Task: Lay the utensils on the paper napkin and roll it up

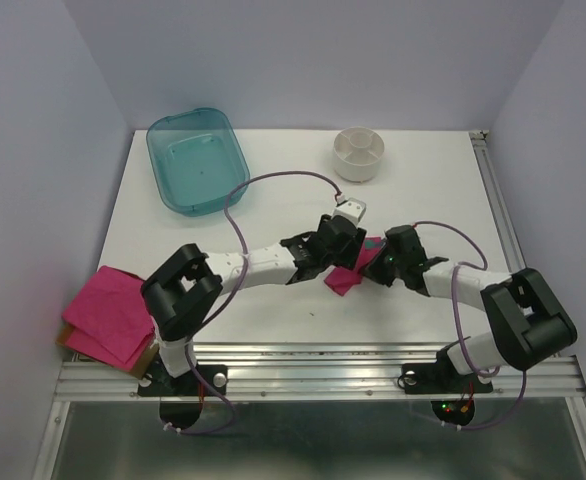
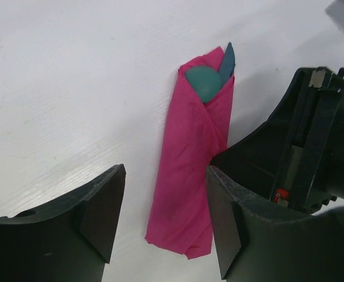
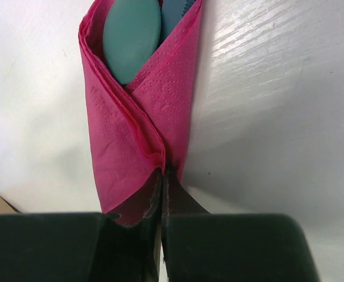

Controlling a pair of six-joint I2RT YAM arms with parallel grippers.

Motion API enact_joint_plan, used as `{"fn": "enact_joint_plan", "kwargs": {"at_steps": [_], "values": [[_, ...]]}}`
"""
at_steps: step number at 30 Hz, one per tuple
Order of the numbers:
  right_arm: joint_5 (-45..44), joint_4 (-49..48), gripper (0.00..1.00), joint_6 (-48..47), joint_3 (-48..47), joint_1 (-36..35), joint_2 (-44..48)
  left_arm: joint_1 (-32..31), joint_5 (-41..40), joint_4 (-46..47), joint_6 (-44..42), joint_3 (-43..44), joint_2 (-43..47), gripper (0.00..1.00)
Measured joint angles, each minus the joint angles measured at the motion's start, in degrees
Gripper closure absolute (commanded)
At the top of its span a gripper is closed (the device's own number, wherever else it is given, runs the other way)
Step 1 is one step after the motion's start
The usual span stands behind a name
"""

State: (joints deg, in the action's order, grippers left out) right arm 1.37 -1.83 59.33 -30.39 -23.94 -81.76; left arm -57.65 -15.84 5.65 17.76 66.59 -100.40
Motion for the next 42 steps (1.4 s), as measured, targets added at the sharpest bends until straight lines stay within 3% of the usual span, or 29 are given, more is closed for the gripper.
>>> {"fn": "enact_joint_plan", "kwargs": {"at_steps": [8, 22, 37, 40, 42], "values": [[-0.13, 0.52, 0.96, -0.22, 1.55, 0.0, 2.03, -2.47, 1.75, -0.24, -2.12, 0.31, -7.43, 0.31], [-0.59, 2.73, 0.91, -1.79, 3.15, 0.0, 5.22, -3.1, 2.93, 1.16, -2.01, -0.15, -9.94, 0.32], [-2.45, 7.48, 0.78, -3.34, 3.13, 0.13, 8.04, -5.01, 1.42, 4.55, -0.7, -2.27, -10.45, 0.33], [-3.54, 9.33, 0.65, -3.72, 3.13, 0.85, 9.14, -5.03, 0.92, 5.31, -0.68, -2.73, -10.45, 0.33], [-4.39, 10.58, 0.63, -4.11, 3.13, 1.55, 10.27, -5.18, 0.57, 5.9, -0.68, -3.04, -10.45, 0.34]]}}
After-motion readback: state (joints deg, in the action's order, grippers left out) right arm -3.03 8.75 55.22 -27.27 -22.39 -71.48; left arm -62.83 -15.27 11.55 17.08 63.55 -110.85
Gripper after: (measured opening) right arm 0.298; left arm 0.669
